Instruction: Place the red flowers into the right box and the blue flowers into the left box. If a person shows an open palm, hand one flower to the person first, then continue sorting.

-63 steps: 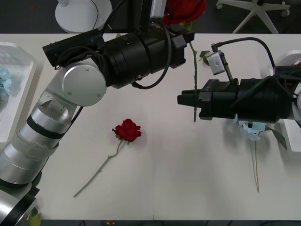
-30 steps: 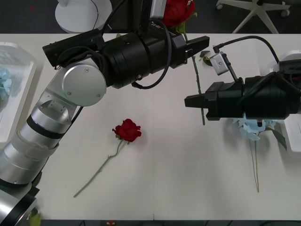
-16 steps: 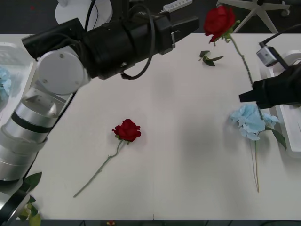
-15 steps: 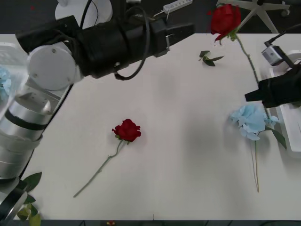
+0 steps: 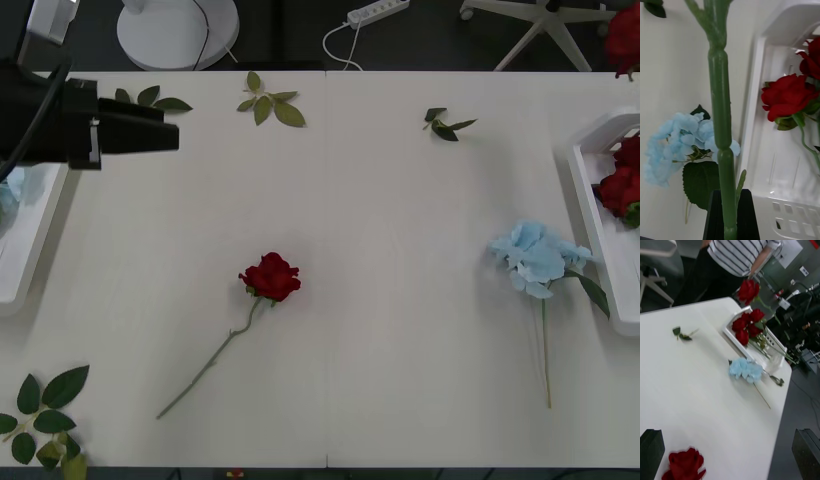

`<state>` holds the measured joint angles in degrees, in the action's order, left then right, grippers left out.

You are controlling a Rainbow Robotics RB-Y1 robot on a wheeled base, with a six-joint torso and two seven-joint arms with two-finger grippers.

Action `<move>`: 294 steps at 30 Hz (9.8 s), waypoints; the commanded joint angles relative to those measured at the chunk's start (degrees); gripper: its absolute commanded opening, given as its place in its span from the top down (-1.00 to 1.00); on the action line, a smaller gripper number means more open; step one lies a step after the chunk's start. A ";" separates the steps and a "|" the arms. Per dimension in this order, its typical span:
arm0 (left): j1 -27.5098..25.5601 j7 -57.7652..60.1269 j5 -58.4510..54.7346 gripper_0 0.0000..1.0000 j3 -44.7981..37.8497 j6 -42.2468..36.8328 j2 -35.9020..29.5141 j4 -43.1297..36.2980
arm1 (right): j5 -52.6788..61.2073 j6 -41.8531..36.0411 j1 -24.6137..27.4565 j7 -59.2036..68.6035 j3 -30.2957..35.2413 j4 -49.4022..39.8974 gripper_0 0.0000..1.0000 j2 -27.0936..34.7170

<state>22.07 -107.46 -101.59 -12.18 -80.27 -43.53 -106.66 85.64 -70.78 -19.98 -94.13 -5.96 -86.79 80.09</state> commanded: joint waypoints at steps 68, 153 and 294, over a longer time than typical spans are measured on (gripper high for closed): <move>-11.08 12.72 61.42 -1.00 44.44 15.06 5.39 1.02 | 0.49 -8.94 2.22 -4.84 10.44 10.50 -0.96 -7.76; -1.41 29.06 61.16 1.00 30.38 46.61 16.37 -16.65 | -42.05 16.73 8.02 43.24 -25.06 -20.43 -1.00 -18.13; 1.49 38.03 63.71 -1.00 40.05 68.94 28.59 -6.10 | 7.78 15.94 -4.63 -19.25 -3.97 -21.49 1.00 -30.08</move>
<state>21.74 -72.71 -37.29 27.68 -12.61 -15.67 -112.63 96.26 -51.86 -22.34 -117.00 -14.18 -108.12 47.43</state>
